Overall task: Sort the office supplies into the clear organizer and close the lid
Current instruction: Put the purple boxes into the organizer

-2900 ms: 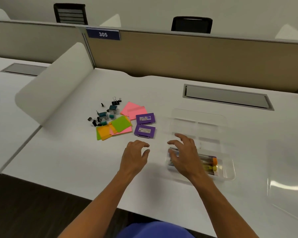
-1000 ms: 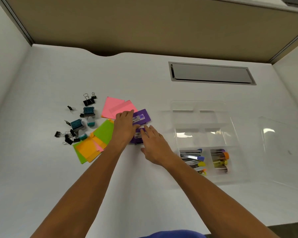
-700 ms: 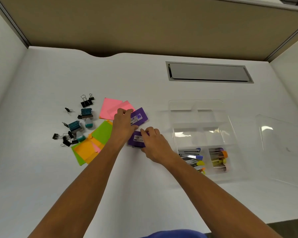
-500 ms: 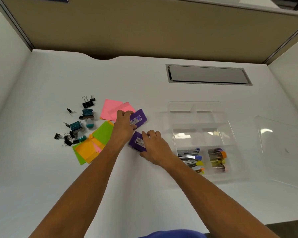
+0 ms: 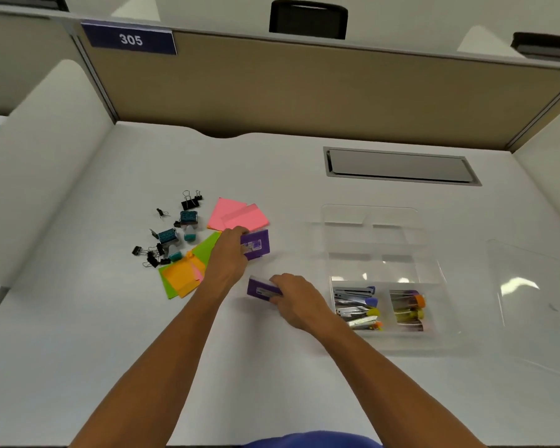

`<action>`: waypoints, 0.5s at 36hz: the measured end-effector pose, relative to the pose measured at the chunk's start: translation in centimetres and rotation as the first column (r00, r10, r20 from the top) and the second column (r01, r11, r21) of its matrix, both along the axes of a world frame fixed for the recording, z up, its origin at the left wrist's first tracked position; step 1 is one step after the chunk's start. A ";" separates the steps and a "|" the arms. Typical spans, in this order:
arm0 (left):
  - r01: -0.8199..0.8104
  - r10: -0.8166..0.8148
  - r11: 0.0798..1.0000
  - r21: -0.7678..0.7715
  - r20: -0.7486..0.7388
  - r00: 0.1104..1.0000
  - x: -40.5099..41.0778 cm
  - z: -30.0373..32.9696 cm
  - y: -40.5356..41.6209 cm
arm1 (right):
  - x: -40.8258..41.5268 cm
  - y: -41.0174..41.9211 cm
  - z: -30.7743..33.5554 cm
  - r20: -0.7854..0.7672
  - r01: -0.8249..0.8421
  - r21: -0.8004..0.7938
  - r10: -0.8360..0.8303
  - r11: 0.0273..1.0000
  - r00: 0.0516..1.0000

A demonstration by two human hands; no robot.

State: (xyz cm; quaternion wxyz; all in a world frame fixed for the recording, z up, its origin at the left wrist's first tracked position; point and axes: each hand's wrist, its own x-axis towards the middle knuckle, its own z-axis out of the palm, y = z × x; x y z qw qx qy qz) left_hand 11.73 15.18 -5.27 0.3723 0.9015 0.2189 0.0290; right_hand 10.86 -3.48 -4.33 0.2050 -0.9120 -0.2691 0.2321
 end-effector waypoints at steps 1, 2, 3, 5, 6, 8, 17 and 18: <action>-0.010 0.010 1.000 0.000 -0.011 1.000 -0.3 0.1 -0.2 | -0.3 -0.6 0.3 -0.011 0.014 0.030 -0.014 0.999 1.000; -0.022 0.022 1.000 -0.004 -0.017 1.000 -0.7 0.1 -0.3 | -0.4 -1.1 0.6 -0.019 0.024 0.060 -0.023 0.998 1.000; -0.035 0.034 0.999 -0.008 -0.013 0.999 -1.0 0.1 -0.5 | -0.6 -1.7 1.0 -0.021 0.029 0.091 -0.027 0.995 0.999; -0.058 0.058 0.998 -0.016 0.005 0.998 -1.6 0.2 -1.0 | -0.8 -2.7 1.8 0.018 0.024 0.150 -0.027 0.988 0.999; -0.073 0.073 0.997 -0.026 0.015 0.997 -1.8 0.2 -1.2 | -0.8 -3.2 2.2 0.057 0.016 0.176 -0.026 0.984 0.998; -0.114 0.117 0.991 -0.075 0.033 0.993 -2.1 0.4 -1.9 | -0.9 -4.2 3.0 0.128 0.005 0.232 -0.036 0.973 0.991; -0.193 0.235 0.916 -0.353 0.079 0.969 -2.4 2.1 -6.0 | -0.1 -8.9 4.9 0.268 -0.032 0.381 -0.077 0.924 0.960; -0.193 0.244 0.898 -0.396 0.083 0.966 -2.4 2.4 -6.6 | 0.0 -9.4 5.0 0.273 -0.032 0.383 -0.081 0.923 0.959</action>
